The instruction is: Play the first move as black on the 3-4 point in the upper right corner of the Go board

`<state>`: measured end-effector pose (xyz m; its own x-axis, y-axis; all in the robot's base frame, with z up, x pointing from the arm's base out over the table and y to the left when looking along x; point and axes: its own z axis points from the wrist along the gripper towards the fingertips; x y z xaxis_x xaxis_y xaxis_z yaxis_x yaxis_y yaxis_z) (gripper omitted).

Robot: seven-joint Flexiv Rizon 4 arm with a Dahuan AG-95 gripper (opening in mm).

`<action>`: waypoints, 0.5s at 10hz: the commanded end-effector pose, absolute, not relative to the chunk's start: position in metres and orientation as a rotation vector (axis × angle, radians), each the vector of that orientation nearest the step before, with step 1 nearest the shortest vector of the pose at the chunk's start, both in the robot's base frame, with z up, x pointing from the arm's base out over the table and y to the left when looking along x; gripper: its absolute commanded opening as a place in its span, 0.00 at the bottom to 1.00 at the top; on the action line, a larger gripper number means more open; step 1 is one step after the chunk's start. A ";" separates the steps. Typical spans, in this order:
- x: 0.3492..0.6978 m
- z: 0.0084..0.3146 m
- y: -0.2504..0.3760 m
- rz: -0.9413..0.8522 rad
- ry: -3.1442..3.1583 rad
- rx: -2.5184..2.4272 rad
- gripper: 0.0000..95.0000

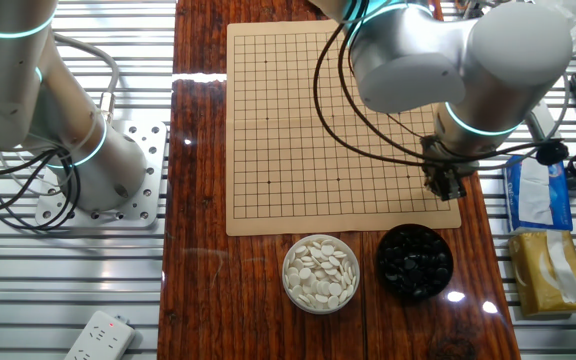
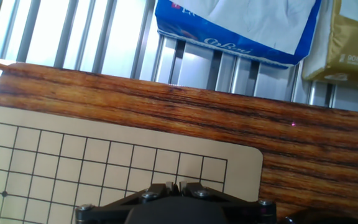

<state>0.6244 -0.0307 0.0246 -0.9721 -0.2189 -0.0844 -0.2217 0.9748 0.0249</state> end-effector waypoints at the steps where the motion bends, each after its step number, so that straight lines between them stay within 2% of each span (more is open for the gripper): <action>1: 0.624 0.023 -0.030 0.052 3.043 -0.335 0.00; 5: 0.622 0.020 -0.022 0.044 3.051 -0.311 0.00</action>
